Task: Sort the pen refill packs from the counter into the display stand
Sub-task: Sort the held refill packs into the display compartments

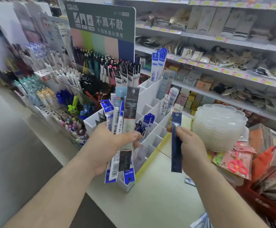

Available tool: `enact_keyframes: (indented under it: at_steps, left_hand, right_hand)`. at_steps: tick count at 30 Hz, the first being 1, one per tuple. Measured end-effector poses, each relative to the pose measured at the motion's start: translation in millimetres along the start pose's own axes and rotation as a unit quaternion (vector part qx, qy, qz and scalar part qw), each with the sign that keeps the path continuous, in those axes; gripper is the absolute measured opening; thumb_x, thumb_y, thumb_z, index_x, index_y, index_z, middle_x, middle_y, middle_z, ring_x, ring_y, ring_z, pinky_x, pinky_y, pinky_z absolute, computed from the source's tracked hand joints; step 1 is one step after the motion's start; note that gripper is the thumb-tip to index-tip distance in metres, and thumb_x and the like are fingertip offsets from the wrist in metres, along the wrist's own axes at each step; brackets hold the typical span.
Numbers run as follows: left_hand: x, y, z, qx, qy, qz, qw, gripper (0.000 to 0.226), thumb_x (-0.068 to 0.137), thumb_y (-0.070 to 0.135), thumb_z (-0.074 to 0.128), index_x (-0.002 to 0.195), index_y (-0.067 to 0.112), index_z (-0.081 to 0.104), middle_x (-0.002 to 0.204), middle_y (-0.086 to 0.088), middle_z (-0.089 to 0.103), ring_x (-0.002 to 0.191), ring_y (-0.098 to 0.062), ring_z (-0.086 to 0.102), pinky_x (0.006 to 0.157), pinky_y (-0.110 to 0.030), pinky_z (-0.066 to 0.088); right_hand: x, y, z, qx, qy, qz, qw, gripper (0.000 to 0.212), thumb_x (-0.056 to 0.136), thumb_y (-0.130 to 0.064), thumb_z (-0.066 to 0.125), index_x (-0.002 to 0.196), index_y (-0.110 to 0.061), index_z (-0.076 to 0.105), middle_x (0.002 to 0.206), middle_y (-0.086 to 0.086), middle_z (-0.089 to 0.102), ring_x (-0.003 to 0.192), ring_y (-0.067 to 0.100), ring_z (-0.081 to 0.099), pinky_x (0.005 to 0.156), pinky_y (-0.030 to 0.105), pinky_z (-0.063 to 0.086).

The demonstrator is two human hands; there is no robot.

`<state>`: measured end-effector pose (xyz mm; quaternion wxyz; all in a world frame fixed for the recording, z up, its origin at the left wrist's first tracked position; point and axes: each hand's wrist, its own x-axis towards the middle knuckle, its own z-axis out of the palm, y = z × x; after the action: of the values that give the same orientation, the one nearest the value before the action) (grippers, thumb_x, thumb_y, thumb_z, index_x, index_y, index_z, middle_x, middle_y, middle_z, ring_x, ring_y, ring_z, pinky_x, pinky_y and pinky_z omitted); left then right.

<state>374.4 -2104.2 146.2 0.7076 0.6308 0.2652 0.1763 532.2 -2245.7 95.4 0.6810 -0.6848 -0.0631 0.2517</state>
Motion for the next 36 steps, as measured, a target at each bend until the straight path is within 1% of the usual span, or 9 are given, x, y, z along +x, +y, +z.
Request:
enact_keyframes:
  at_steps: [5,8,11,17,22,26,28,32,36]
  left_hand:
    - [-8.4,5.0,-19.0,0.002,0.060,0.024,0.998,0.032,0.063,0.018,0.076,0.093,0.009,0.069,0.086,-0.014,0.076,0.073,-0.024,0.074,0.059,-0.031,0.059]
    - [-9.0,1.5,-26.9,0.015,0.083,0.027,0.996,0.043,0.059,0.022,0.078,0.098,0.008,0.066,0.086,-0.014,0.075,0.076,-0.026,0.074,0.066,-0.036,0.056]
    - [-9.6,0.9,-30.6,0.016,0.085,0.027,0.996,0.032,0.070,0.016,0.077,0.099,0.008,0.066,0.088,-0.012,0.076,0.078,-0.026,0.075,0.073,-0.040,0.057]
    - [-10.6,3.0,-26.7,0.020,0.072,0.042,0.996,0.047,0.056,0.027,0.077,0.098,0.008,0.067,0.090,-0.012,0.076,0.079,-0.025,0.075,0.071,-0.036,0.060]
    - [-4.9,-3.8,-23.0,0.020,0.063,0.028,0.997,0.038,0.063,0.024,0.080,0.097,0.009,0.070,0.090,-0.012,0.076,0.086,-0.027,0.075,0.078,-0.044,0.058]
    - [-0.2,-10.1,-15.6,-0.003,0.040,0.004,0.999,0.025,0.079,0.005,0.076,0.103,0.003,0.067,0.081,-0.010,0.073,0.077,-0.024,0.073,0.071,-0.041,0.056]
    - [1.4,-13.6,-8.8,-0.021,0.011,-0.007,1.000,0.022,0.080,0.003,0.074,0.101,0.003,0.068,0.081,-0.012,0.073,0.074,-0.023,0.073,0.066,-0.037,0.057]
    - [6.0,-23.6,4.3,-0.052,-0.030,-0.035,0.998,0.036,0.070,0.018,0.080,0.104,0.010,0.070,0.091,-0.014,0.074,0.081,-0.026,0.073,0.073,-0.040,0.060]
    - [13.8,-34.6,15.0,-0.010,-0.072,-0.055,0.996,0.050,0.068,0.021,0.083,0.115,0.014,0.068,0.107,-0.019,0.072,0.101,-0.036,0.070,0.094,-0.057,0.053]
  right_hand:
    - [4.6,6.9,8.9,-0.058,0.026,-0.129,0.990,0.022,0.098,-0.014,0.060,0.078,-0.009,0.065,0.057,-0.009,0.059,0.049,0.000,0.051,0.051,0.015,0.041]
    - [8.1,11.7,15.3,-0.088,0.040,-0.176,0.980,0.018,0.093,-0.013,0.067,0.082,0.002,0.066,0.068,0.015,0.062,0.052,0.010,0.056,0.053,0.019,0.044]
    - [5.8,14.1,25.2,-0.101,0.021,-0.192,0.976,0.010,0.091,-0.013,0.069,0.082,-0.009,0.072,0.073,0.010,0.070,0.057,0.013,0.063,0.055,0.023,0.050]
    - [6.4,51.0,68.9,-0.176,-0.057,-0.164,0.969,0.017,0.086,-0.015,0.072,0.070,-0.012,0.069,0.062,0.006,0.066,0.061,0.032,0.065,0.064,0.043,0.056]
    - [10.3,85.0,95.8,-0.361,-0.101,-0.129,0.918,0.024,0.085,-0.031,0.069,0.071,-0.013,0.068,0.061,0.000,0.063,0.063,0.020,0.057,0.059,0.033,0.048]
    - [5.0,66.7,89.7,-0.390,-0.134,-0.094,0.906,0.026,0.082,-0.042,0.071,0.075,-0.018,0.073,0.066,-0.005,0.070,0.065,0.012,0.065,0.063,0.030,0.054]
    - [2.1,47.9,78.0,-0.346,-0.101,-0.109,0.926,0.027,0.083,-0.038,0.072,0.072,-0.014,0.072,0.060,-0.005,0.067,0.059,0.012,0.060,0.061,0.032,0.051]
    - [-18.1,-0.4,49.2,-0.031,-0.055,-0.053,0.997,0.030,0.092,-0.030,0.067,0.080,-0.003,0.071,0.053,-0.001,0.048,0.048,0.009,0.040,0.047,0.023,0.035]
    - [-46.4,-20.9,43.8,-0.070,-0.146,-0.087,0.983,0.006,0.084,-0.021,0.075,0.086,-0.017,0.074,0.077,0.008,0.071,0.060,0.017,0.059,0.054,0.024,0.051]
